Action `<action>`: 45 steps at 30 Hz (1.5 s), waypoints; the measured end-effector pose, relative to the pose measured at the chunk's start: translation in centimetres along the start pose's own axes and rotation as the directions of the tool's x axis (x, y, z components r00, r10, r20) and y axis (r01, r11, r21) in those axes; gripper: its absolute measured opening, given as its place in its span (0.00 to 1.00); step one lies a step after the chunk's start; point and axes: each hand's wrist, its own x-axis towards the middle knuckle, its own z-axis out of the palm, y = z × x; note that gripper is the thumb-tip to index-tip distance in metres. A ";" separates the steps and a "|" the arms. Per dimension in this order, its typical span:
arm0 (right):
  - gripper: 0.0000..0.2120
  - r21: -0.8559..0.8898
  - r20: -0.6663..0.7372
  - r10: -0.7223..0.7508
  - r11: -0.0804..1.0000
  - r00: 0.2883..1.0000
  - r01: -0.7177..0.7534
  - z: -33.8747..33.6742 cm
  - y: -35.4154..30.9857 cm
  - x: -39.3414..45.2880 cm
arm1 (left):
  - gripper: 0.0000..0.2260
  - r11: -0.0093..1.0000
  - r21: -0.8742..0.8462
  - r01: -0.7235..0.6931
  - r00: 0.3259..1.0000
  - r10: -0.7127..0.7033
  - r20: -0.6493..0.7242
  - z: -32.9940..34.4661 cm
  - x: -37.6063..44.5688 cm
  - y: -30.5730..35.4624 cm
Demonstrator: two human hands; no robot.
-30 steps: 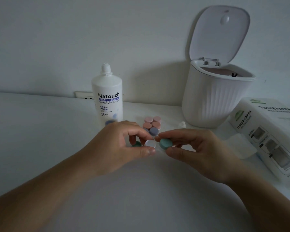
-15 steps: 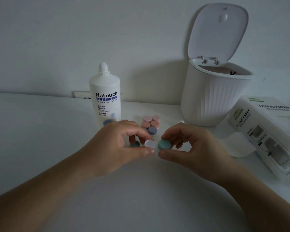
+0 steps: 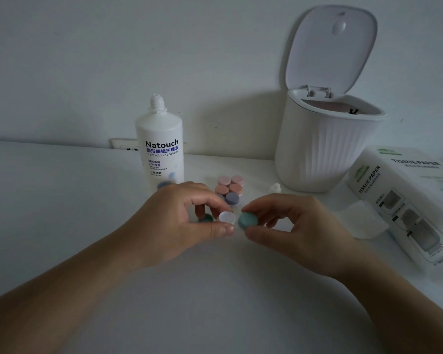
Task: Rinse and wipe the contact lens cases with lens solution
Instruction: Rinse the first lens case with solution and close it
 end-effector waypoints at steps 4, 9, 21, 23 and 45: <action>0.15 -0.014 -0.043 0.018 1.000 0.999 -0.019 0.2 0.1 0.2 | 0.06 1.000 0.013 0.000 1.000 0.000 0.011 0.0 0.0 0.0; 0.19 0.003 0.020 0.005 1.000 1.000 -0.005 -0.3 0.2 0.1 | 0.07 1.000 0.011 -0.005 1.000 0.005 0.009 0.0 0.1 0.0; 0.21 0.009 0.059 0.003 1.000 0.998 -0.003 -0.5 0.1 0.0 | 0.05 1.000 -0.004 -0.025 1.000 0.025 0.009 -0.1 0.1 -0.1; 0.20 0.022 0.066 -0.003 1.000 0.998 0.001 -0.6 0.2 -0.1 | 0.05 1.000 -0.007 -0.028 1.000 0.028 0.009 -0.1 0.1 -0.1; 0.23 0.037 0.053 0.015 0.999 0.998 -0.016 -0.4 0.1 -0.1 | 0.06 0.999 -0.013 -0.034 0.999 0.034 0.006 0.0 0.1 -0.2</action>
